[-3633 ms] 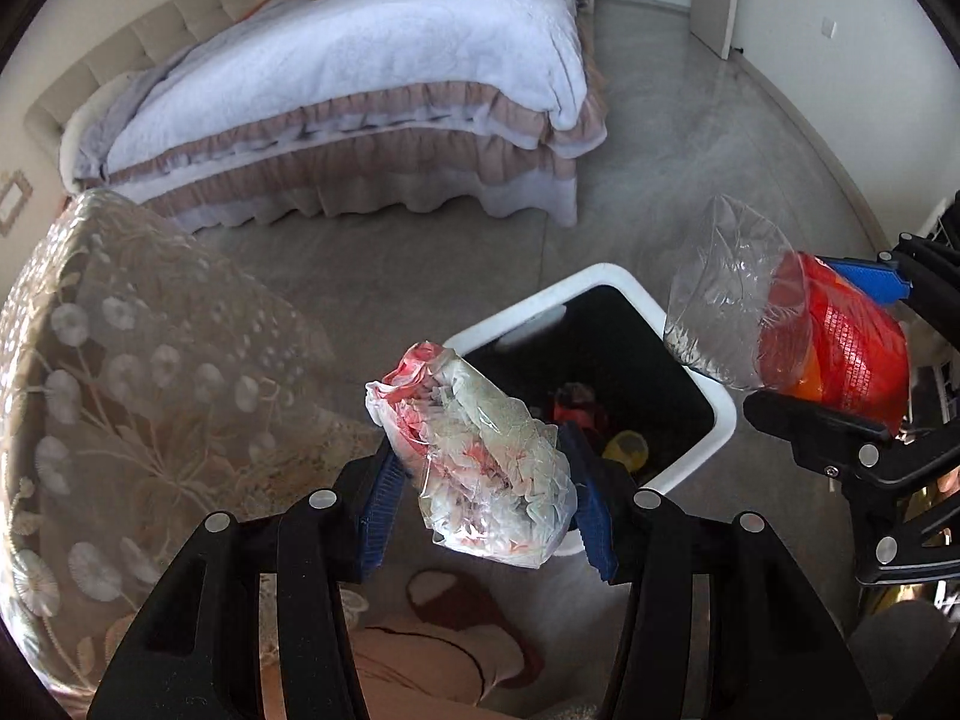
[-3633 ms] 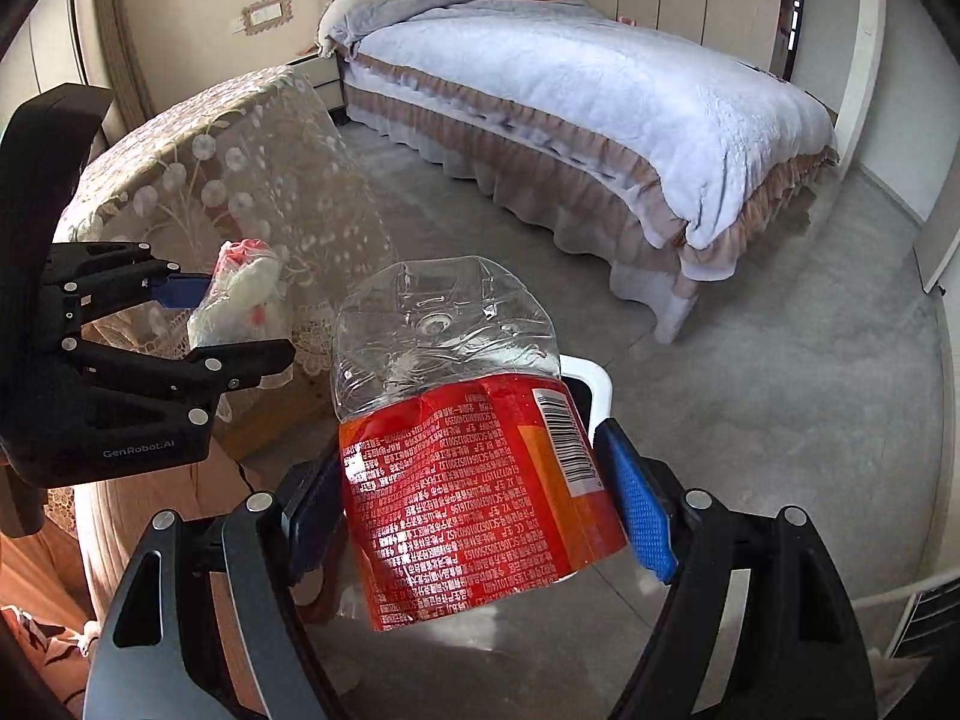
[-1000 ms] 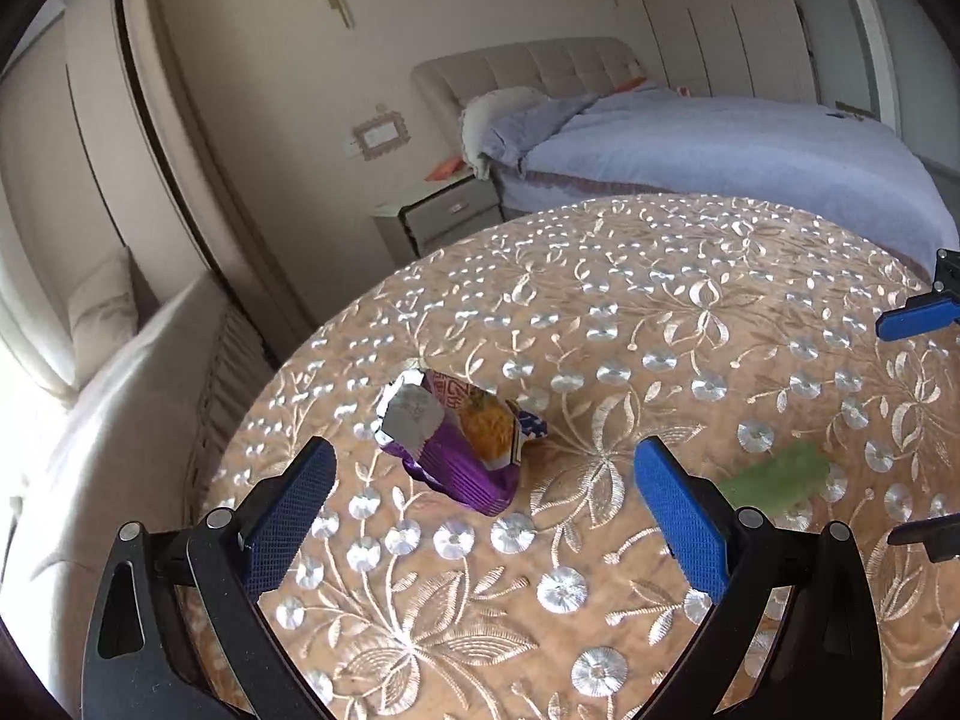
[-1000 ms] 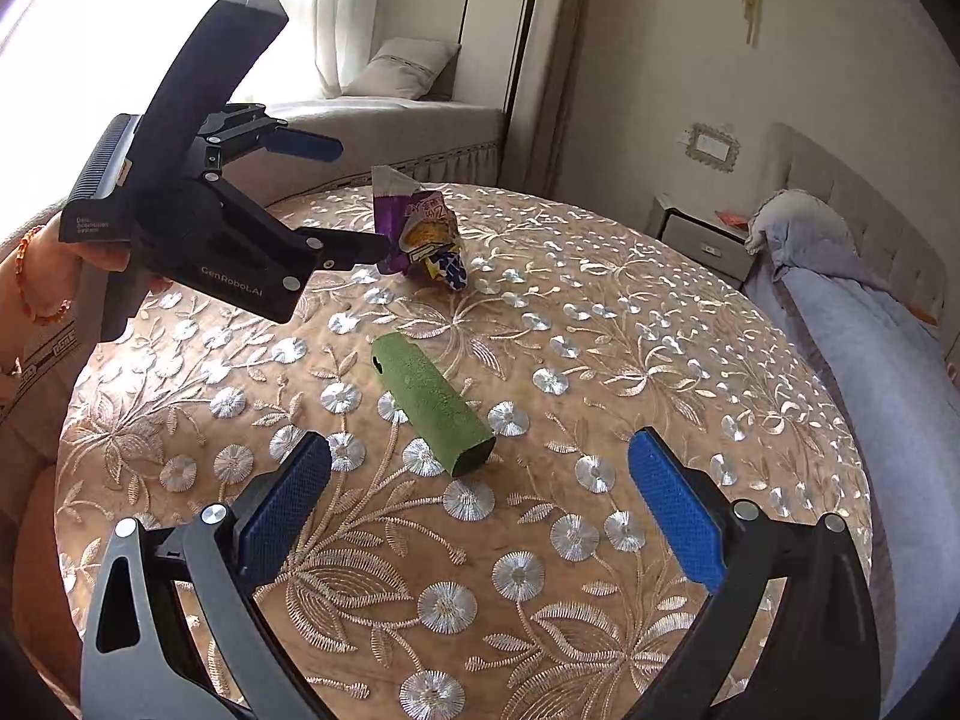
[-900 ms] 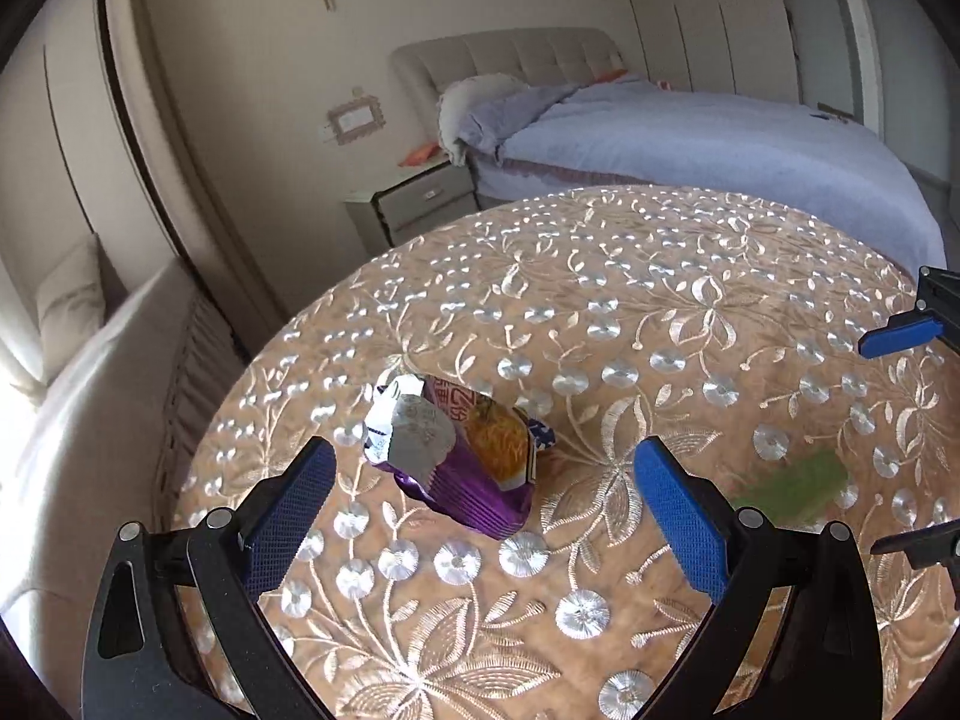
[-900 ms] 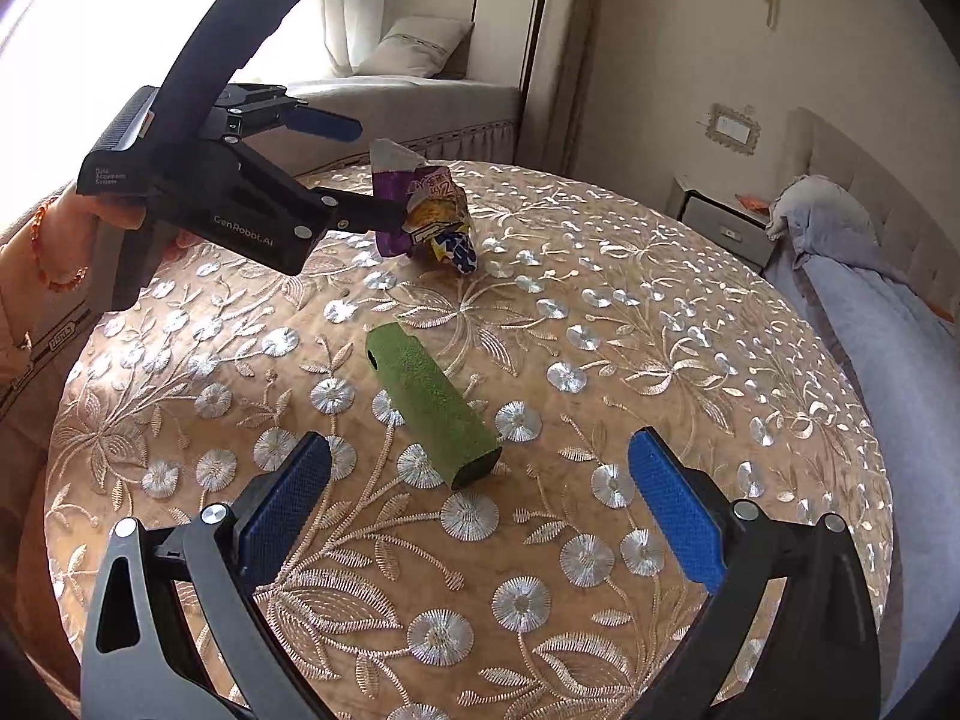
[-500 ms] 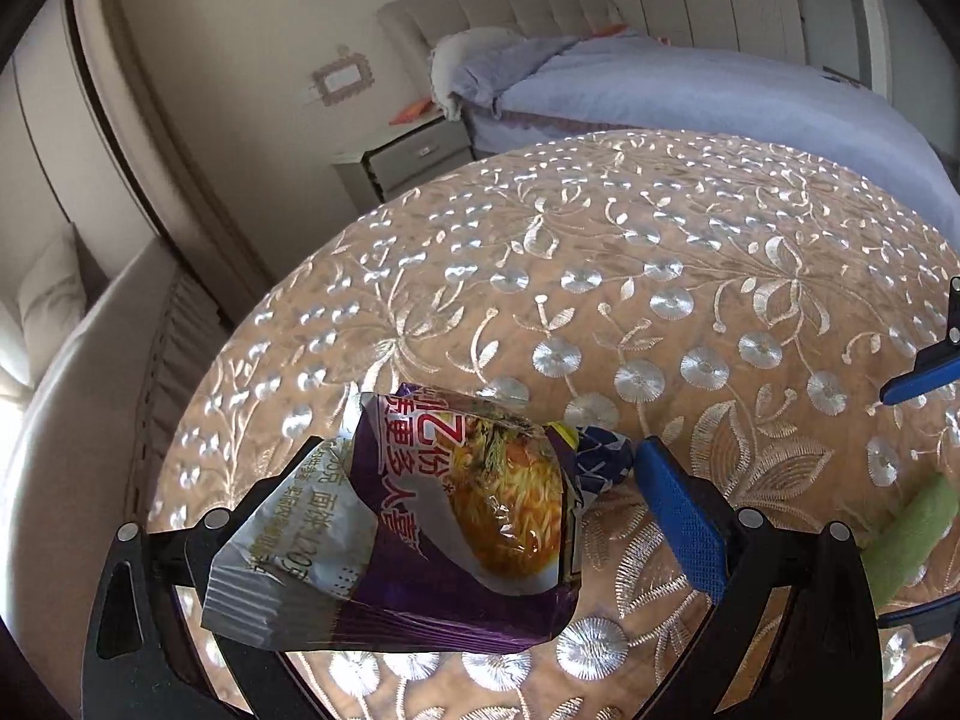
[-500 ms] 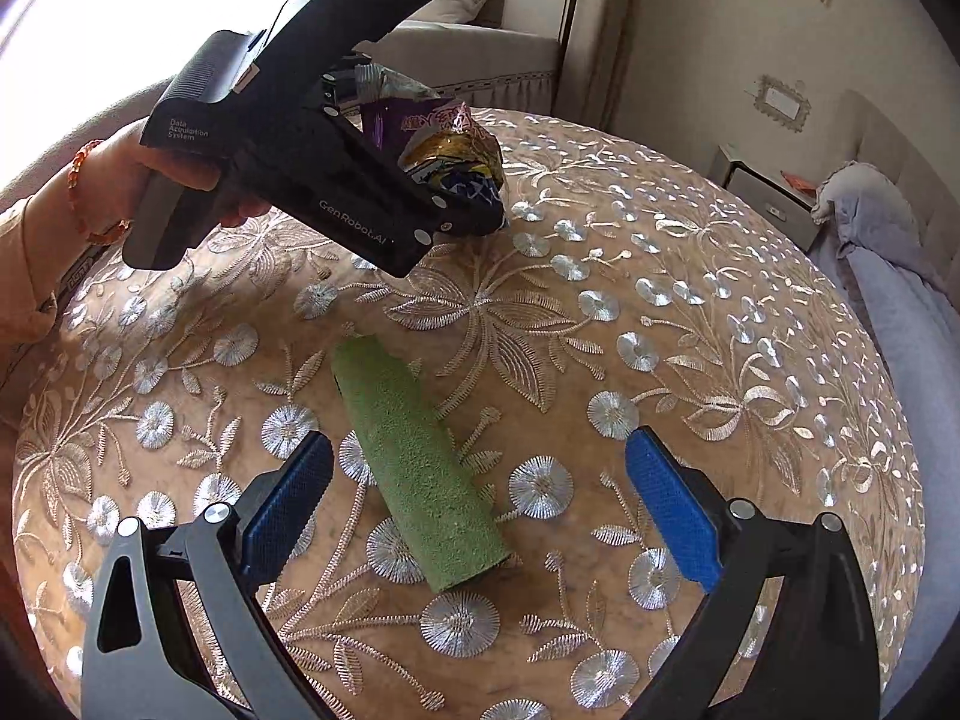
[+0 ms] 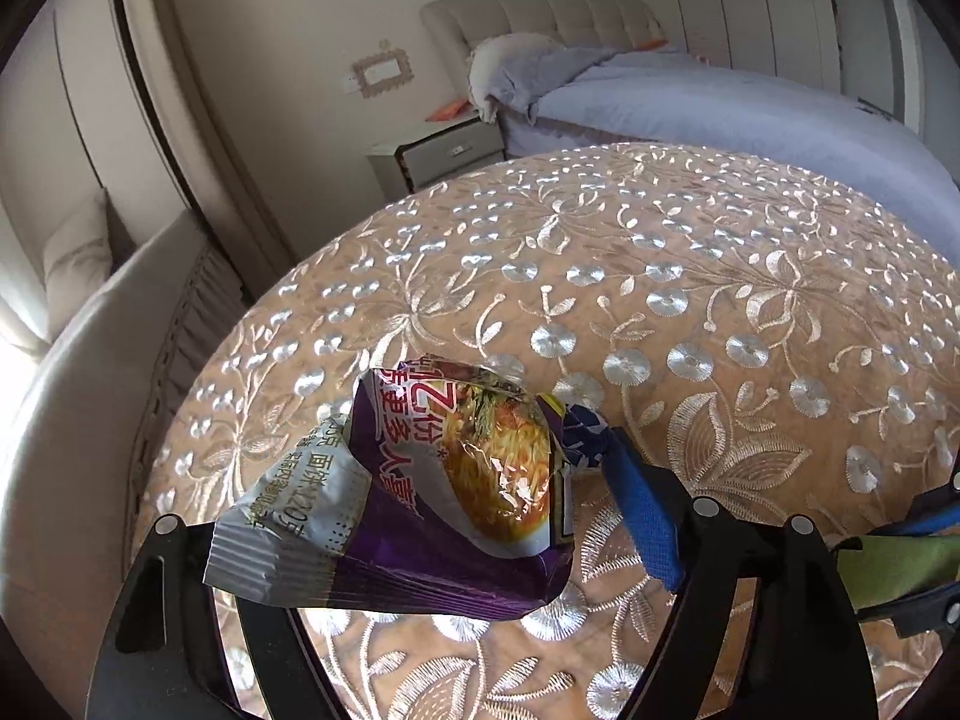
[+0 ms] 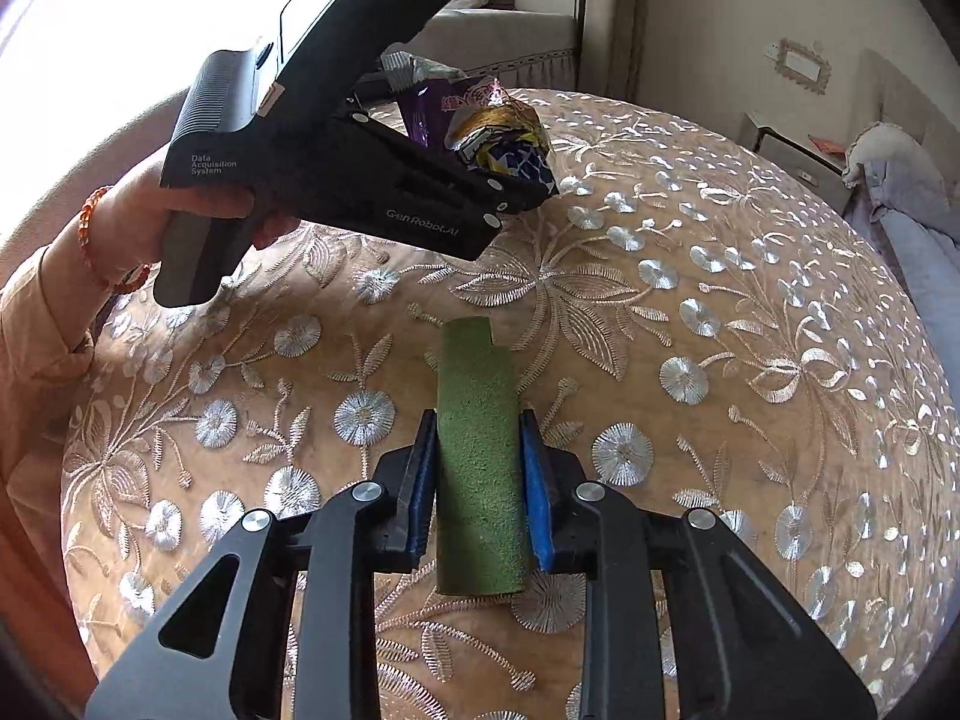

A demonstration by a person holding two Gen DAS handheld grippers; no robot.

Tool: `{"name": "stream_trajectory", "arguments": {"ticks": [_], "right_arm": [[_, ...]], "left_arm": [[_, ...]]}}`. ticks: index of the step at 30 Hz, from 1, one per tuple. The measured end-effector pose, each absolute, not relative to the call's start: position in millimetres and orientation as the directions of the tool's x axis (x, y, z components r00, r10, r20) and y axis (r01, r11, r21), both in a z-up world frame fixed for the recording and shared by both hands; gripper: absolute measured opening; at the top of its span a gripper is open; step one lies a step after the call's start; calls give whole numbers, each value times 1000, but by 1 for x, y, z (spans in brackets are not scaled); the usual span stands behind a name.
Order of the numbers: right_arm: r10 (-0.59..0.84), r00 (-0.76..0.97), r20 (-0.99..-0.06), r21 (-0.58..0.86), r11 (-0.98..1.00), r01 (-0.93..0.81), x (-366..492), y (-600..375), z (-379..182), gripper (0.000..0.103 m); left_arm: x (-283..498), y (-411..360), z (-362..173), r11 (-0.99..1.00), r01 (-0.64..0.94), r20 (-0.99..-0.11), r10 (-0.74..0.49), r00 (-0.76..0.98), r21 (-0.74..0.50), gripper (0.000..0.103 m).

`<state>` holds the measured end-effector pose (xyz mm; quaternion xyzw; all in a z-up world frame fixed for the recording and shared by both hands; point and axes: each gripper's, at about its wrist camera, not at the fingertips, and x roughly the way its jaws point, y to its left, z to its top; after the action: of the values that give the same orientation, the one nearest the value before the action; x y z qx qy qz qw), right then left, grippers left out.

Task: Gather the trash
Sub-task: 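Carry the purple bag and green tube over the bin and open both tools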

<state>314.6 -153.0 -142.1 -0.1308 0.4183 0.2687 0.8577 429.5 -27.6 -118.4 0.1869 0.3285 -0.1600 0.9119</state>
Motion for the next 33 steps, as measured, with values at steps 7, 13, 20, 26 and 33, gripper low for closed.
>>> {"name": "stream_trajectory", "arguments": {"ticks": [7, 13, 20, 26, 33], "right_arm": [[343, 595, -727, 20, 877, -481, 269, -179, -125, 28], [320, 654, -685, 19, 906, -422, 218, -202, -108, 28], [275, 716, -641, 24, 940, -339, 154, -232, -92, 28], [268, 746, -610, 63, 955, -291, 107, -257, -88, 28], [228, 777, -586, 112, 973, -201, 57, -291, -89, 28]], "left_arm": [[364, -32, -93, 912, 360, -584, -185, 791, 198, 78], [302, -45, -80, 922, 367, -580, -231, 781, 126, 78], [222, -70, -71, 910, 409, -575, -296, 762, 73, 78], [157, -93, -70, 893, 443, -562, -328, 759, 77, 78], [112, -120, -73, 866, 491, -568, -358, 741, 94, 78]]}}
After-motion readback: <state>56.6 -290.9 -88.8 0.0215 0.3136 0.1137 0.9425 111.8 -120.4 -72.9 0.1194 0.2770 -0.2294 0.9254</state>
